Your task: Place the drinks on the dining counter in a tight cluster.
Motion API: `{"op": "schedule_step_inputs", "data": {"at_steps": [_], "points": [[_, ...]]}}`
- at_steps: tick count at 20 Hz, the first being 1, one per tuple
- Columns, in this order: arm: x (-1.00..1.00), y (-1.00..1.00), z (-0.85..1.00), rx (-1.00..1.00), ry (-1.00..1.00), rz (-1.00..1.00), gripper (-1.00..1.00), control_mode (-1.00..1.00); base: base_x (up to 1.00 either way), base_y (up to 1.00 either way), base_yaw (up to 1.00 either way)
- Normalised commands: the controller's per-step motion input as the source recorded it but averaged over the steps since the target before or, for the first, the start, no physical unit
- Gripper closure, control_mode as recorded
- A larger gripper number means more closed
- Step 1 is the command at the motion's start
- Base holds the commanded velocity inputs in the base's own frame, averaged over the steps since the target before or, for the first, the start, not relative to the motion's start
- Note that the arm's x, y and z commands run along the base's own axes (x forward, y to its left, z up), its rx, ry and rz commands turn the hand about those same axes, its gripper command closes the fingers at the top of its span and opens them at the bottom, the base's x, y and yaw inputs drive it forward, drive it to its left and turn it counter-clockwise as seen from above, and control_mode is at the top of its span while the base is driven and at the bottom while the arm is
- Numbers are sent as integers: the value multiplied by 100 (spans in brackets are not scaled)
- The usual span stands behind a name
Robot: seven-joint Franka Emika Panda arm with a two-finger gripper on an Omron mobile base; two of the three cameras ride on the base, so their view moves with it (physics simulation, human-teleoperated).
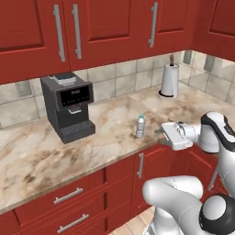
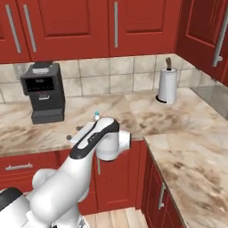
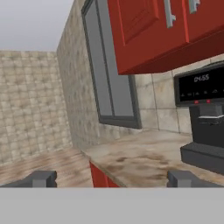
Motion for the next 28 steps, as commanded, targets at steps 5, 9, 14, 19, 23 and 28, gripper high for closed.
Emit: {"op": "schedule_step_inputs", "data": {"at_steps": [5, 9, 14, 19, 23, 28], "points": [[0, 0, 0, 0, 0, 0, -100, 100, 54, -20, 31], [0, 0, 0, 0, 0, 0, -100, 100, 46, -24, 25], [0, 0, 0, 0, 0, 0, -100, 100, 39, -25, 21], [0, 0, 0, 0, 0, 0, -100, 100, 41, -25, 17], [0, 0, 0, 0, 0, 0, -100, 100, 34, -21, 15], [0, 0, 0, 0, 0, 0, -100, 100, 14, -11, 4]]}}
